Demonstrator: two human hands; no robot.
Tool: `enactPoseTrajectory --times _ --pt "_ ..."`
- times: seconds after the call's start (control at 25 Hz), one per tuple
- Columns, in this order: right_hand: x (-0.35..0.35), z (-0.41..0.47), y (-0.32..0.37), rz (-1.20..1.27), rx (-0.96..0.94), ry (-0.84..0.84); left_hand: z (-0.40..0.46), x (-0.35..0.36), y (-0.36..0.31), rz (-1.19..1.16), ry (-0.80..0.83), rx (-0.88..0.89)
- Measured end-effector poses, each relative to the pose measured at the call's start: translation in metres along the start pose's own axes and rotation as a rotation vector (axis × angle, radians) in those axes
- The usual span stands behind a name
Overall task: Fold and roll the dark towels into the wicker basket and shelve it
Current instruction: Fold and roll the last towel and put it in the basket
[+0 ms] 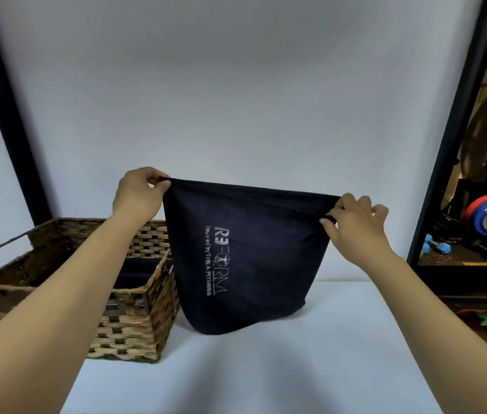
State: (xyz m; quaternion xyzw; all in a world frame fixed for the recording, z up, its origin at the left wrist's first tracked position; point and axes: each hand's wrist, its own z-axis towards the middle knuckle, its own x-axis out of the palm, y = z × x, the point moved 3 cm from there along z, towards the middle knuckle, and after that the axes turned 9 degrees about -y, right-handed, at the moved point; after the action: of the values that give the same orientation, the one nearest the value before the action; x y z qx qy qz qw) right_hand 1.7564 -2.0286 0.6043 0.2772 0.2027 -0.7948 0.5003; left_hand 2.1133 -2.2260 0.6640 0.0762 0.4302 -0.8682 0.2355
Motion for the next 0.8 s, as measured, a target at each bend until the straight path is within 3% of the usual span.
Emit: enactPoseTrajectory --times 0.24,0.56,0.6,0.72,0.8 --pt "-0.039 0.026 -0.001 -0.115 0.039 -0.021 0.006 0.002 -0.003 0.041 0.036 0.015" --pt "-0.077 0.014 0.003 0.05 -0.01 -0.289 0.018 -0.011 -0.001 0.049 0.064 0.044" --pt "-0.08 0.011 0.001 0.038 -0.029 -0.258 0.021 -0.015 0.003 0.014 0.069 0.015" --pt "-0.072 -0.01 0.003 -0.103 -0.123 0.049 0.023 -0.022 0.011 0.007 0.143 0.016" --pt "-0.067 -0.02 0.0 -0.128 -0.084 0.157 0.019 -0.024 0.007 0.034 0.176 0.057"
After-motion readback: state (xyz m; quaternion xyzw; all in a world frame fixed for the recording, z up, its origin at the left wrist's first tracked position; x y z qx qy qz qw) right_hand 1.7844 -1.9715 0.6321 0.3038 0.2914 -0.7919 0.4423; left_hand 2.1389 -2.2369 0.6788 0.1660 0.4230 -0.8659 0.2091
